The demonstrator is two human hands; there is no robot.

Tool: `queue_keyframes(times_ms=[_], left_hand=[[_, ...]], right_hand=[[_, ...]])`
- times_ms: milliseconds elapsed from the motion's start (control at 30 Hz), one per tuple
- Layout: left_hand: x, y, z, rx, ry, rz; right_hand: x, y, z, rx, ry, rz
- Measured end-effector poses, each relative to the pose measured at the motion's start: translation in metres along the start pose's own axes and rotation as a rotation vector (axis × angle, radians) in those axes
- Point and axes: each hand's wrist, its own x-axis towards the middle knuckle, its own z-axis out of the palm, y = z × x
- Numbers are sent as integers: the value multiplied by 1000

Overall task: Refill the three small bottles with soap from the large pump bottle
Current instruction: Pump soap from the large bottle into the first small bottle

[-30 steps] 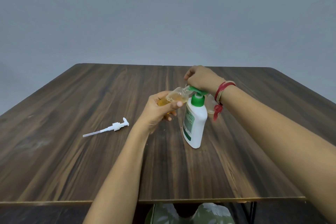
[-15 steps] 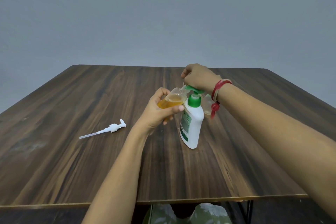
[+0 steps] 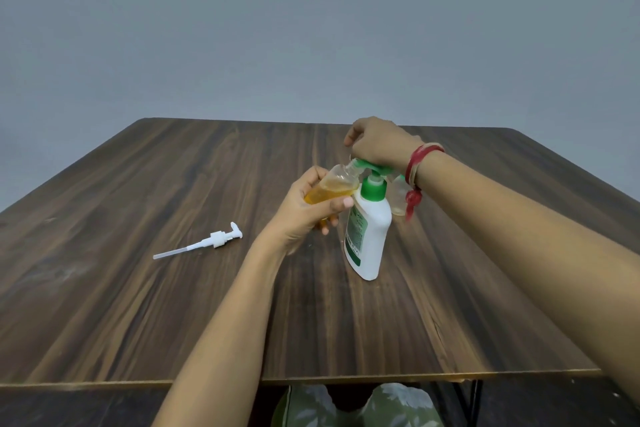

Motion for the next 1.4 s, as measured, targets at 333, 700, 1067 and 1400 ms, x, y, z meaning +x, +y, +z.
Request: queue_keyframes(times_ms=[333,700,1067,1400], left_hand=[[0,-3,-1,8,-21,-6],[-1,-4,2,-14,-23,-24],[1,-6,4,1,-25,-21],[1,-7,1,29,-26,-28]], right_hand=[[-1,1,3,58,-50,-31],[-3,-2,0,24,-68,-32],[2,0,1,-52,-11,-23],[-3,-2,2,-30,-52,-10]])
